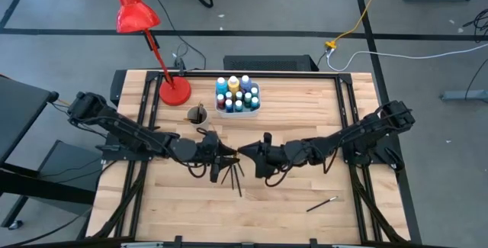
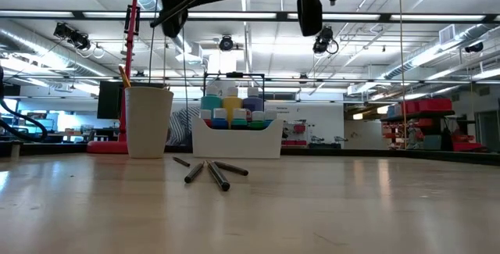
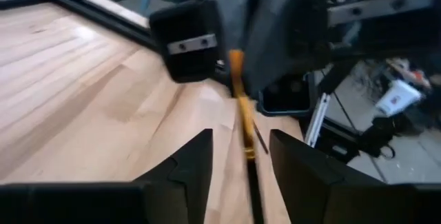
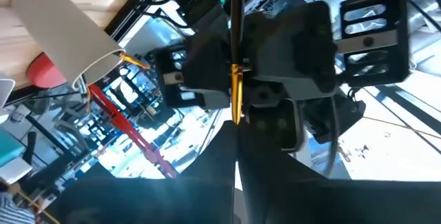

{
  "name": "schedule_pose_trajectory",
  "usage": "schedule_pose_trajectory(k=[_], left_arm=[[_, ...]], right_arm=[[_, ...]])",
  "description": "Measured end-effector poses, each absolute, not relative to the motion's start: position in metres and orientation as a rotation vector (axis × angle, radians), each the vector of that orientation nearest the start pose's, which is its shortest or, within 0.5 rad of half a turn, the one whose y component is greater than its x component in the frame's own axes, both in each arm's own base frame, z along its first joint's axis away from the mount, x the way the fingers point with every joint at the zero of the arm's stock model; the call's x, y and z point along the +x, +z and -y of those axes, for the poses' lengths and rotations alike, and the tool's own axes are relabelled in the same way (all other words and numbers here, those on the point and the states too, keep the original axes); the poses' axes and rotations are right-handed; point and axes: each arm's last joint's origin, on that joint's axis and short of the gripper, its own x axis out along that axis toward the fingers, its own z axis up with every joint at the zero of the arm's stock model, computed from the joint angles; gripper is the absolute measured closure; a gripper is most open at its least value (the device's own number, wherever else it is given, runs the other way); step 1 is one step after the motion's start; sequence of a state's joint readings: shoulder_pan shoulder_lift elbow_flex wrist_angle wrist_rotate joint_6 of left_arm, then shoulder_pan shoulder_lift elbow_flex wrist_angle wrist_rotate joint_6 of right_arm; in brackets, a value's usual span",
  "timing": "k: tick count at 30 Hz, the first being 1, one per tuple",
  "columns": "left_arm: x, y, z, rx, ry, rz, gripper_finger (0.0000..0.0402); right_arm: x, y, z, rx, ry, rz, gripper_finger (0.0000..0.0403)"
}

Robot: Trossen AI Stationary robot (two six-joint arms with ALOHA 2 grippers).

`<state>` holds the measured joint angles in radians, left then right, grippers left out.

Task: Pick & Place Paint Supplies
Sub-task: Put the black paint brush into the white cup

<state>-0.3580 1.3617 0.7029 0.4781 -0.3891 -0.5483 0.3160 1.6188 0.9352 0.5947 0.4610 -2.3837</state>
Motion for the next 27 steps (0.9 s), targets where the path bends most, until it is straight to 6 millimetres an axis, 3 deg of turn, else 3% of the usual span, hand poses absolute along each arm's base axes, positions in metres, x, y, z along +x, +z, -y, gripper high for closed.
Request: schedule_pose_trajectory(k=[4, 9, 16, 22, 27], left_arm=[[0.2752, 0.2426, 0.0897, -0.426, 0.032, -0.164, 0.0290], [0.2750, 0.2415, 0.0896, -0.399, 0.016, -0.175, 0.0372], [0.2746, 0.2389, 0.0890, -0.402, 0.039, -0.197, 0.0365], [0.2735, 0.2348, 0.0873, -0.368, 0.109, -0.224, 0.0378], [0.2690, 0.2415, 0.0830, -0.351, 0.199, -0.187, 0.0378]], right_arm=[[0.3408, 0.2504, -0.0958, -2.411, 0.030, -0.221, 0.0396], [0.3407, 0.2509, -0.0967, -2.381, 0.033, -0.201, 0.0396], [0.3407, 0.2491, -0.0960, -2.164, 0.025, -0.212, 0.0386], [0.3400, 0.2479, -0.0965, -1.734, -0.035, -0.232, 0.0354], [0.3389, 0.2480, -0.0935, -1.360, -0.188, -0.296, 0.0339]])
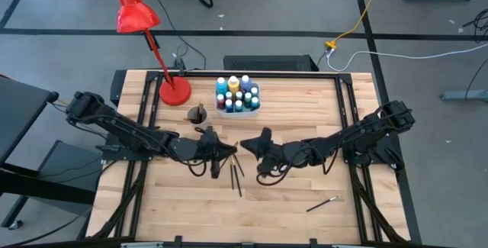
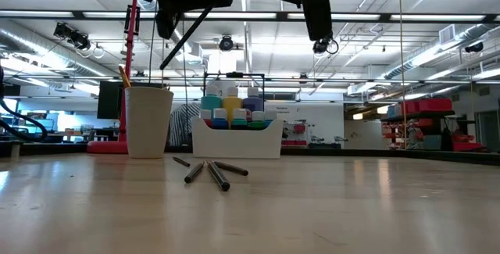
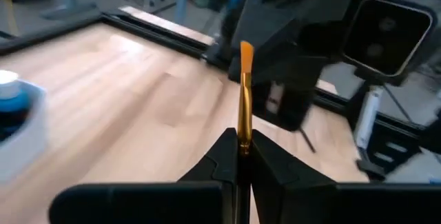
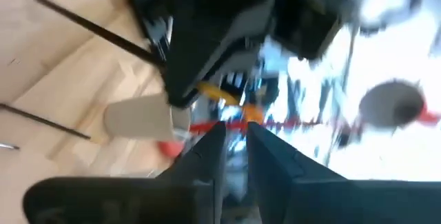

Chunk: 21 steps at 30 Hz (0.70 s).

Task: Pick & Place Paint Supplies
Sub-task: Put the black paint brush into the white cup

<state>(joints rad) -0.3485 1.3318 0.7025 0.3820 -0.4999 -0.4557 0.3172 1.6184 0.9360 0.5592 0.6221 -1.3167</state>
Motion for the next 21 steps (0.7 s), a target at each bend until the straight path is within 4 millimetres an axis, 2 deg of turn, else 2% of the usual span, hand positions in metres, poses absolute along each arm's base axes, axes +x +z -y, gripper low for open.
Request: schedule_pose_trajectory(k=[2, 7, 10, 15, 18, 21], left_arm=[[0.265, 0.244, 0.081, -0.342, 0.219, -0.197, 0.0372], [0.259, 0.243, 0.079, -0.326, 0.212, -0.257, 0.0373], [0.257, 0.241, 0.078, -0.296, 0.256, -0.273, 0.0378], [0.248, 0.251, 0.068, -0.199, 0.510, -0.195, 0.0371], [0.235, 0.267, 0.060, -0.168, 0.685, -0.116, 0.0362], [0.223, 0.281, 0.056, -0.113, 0.791, -0.067, 0.0372]], right_arm=[[0.338, 0.248, -0.091, -1.280, -0.274, -0.337, 0.0338], [0.335, 0.249, -0.086, -1.229, -0.468, -0.451, 0.0341], [0.335, 0.249, -0.085, -1.119, -0.523, -0.440, 0.0343], [0.335, 0.249, -0.085, -0.896, -0.557, -0.368, 0.0344], [0.334, 0.248, -0.085, -0.824, -0.564, -0.349, 0.0344], [0.334, 0.247, -0.085, -0.782, -0.567, -0.340, 0.0344]])
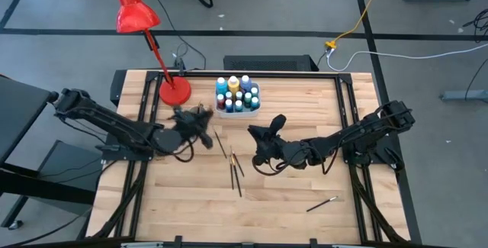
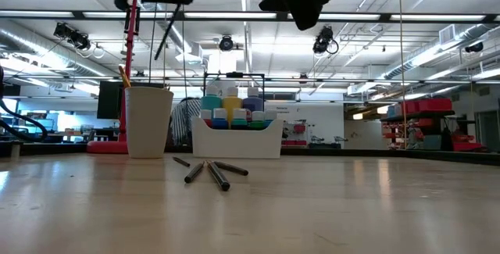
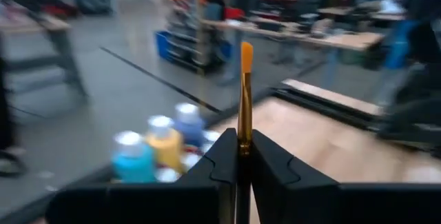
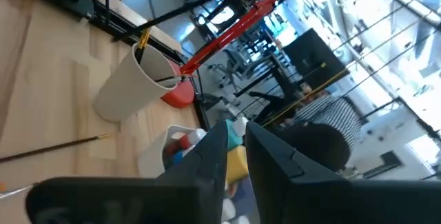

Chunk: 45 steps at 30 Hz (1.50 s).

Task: Pick & Place Paint Supplies
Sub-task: Put the black paint brush into the white cup

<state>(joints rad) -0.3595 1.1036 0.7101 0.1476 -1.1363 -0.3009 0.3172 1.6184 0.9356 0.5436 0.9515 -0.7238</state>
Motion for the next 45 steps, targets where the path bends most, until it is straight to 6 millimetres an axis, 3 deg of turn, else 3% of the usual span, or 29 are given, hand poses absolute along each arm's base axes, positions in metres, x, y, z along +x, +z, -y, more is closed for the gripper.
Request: schedule_pose_trajectory(k=[4, 7, 20, 24, 29, 33, 38, 41, 45], left_arm=[[0.211, 0.290, 0.050, 0.002, 0.934, -0.071, 0.0379], [0.209, 0.285, 0.045, 0.027, 0.999, -0.081, 0.0378], [0.210, 0.227, 0.009, 0.077, 1.176, -0.176, 0.0375], [0.211, 0.222, -0.003, 0.052, 1.194, -0.183, 0.0361], [0.214, 0.218, -0.013, -0.040, 1.091, -0.206, 0.0365], [0.215, 0.217, -0.017, -0.069, 1.058, -0.216, 0.0364], [0.215, 0.217, -0.018, -0.072, 1.053, -0.220, 0.0338], [0.215, 0.217, -0.018, -0.074, 1.039, -0.225, 0.0317], [0.215, 0.217, -0.018, -0.077, 1.029, -0.228, 0.0288]], right_arm=[[0.335, 0.247, -0.086, -0.759, -0.539, -0.327, 0.0344], [0.336, 0.247, -0.087, -0.759, -0.478, -0.308, 0.0344], [0.339, 0.245, -0.097, -0.752, -0.108, -0.191, 0.0344], [0.340, 0.245, -0.099, -0.755, -0.043, -0.171, 0.0344], [0.341, 0.246, -0.099, -1.135, 0.050, -0.132, 0.0344], [0.341, 0.246, -0.101, -1.215, 0.120, -0.094, 0.0344], [0.341, 0.246, -0.101, -0.978, 0.113, -0.096, 0.0344], [0.341, 0.246, -0.097, -0.744, -0.025, -0.152, 0.0344], [0.340, 0.245, -0.092, -0.645, -0.201, -0.213, 0.0344]])
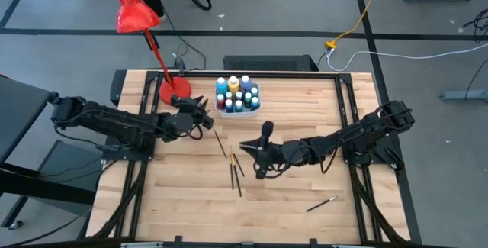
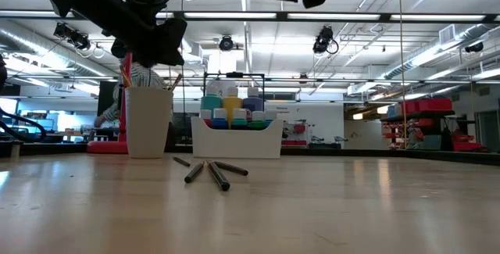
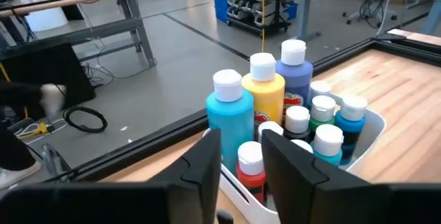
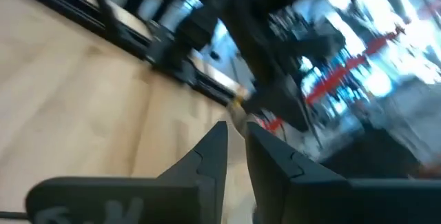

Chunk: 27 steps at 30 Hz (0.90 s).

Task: Pick & Place Paint Supplies
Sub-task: Put the black paint brush into the white cup

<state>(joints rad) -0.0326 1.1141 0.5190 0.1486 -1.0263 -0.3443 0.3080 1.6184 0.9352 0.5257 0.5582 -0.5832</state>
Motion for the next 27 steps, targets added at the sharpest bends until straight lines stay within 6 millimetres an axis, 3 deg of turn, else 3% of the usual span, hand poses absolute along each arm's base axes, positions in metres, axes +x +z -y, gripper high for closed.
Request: schedule_pose_trajectory(k=[7, 27], left_arm=[[0.217, 0.216, -0.016, -0.101, 0.941, -0.251, 0.0258], [0.225, 0.212, -0.005, -0.229, 0.467, -0.363, 0.0256]], right_arm=[[0.340, 0.245, -0.091, -0.620, -0.231, -0.215, 0.0344], [0.339, 0.244, -0.091, -0.591, -0.232, -0.219, 0.0344]])
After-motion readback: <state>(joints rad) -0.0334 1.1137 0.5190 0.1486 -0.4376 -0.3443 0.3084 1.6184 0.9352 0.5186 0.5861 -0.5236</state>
